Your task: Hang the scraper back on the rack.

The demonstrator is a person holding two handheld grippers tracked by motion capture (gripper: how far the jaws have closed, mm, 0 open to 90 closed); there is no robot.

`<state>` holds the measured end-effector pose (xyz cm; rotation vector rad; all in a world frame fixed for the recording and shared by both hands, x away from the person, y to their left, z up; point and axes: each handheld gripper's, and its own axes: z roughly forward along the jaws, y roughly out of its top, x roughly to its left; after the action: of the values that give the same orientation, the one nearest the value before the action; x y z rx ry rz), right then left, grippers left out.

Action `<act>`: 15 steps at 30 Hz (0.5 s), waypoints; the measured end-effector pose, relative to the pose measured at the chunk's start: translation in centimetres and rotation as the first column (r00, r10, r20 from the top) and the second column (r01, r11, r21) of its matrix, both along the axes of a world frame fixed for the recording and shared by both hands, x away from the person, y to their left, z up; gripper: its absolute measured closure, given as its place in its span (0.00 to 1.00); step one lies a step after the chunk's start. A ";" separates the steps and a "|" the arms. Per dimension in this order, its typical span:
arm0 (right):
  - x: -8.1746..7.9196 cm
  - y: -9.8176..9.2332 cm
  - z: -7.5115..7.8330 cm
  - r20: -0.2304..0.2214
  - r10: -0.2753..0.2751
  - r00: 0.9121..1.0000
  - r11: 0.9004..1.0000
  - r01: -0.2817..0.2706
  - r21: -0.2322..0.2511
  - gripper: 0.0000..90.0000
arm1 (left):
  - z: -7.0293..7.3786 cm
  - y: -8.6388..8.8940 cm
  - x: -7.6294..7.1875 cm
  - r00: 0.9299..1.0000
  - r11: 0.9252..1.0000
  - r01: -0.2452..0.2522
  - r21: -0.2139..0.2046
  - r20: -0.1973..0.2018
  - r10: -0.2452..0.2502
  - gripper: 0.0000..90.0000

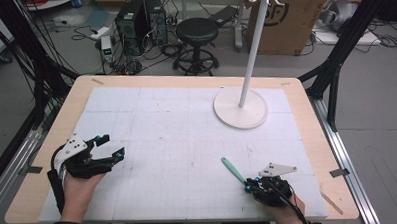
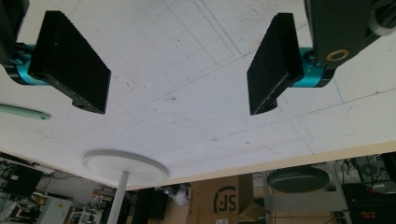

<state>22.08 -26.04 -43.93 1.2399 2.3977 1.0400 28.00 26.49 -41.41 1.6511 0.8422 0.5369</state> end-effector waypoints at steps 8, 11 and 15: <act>0.8 -1.5 2.0 0.048 -0.009 0.999 0.995 0.004 0.101 0.90 | -0.1 -0.5 -0.1 1.000 1.000 0.012 -0.001 -0.008 -0.012 0.25; 1.2 -2.1 3.1 0.071 -0.015 0.997 0.991 0.005 0.134 0.90 | -0.2 -0.6 -0.1 1.000 1.000 0.017 0.002 -0.009 -0.017 0.25; 2.0 -3.3 4.9 0.099 -0.038 0.994 0.985 0.020 0.174 0.91 | -0.2 -0.6 0.0 1.000 1.000 0.018 -0.001 -0.009 -0.018 0.25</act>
<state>24.05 -29.33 -39.04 1.2403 2.2465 1.2934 27.96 25.86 -41.59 1.6594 0.8335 0.5167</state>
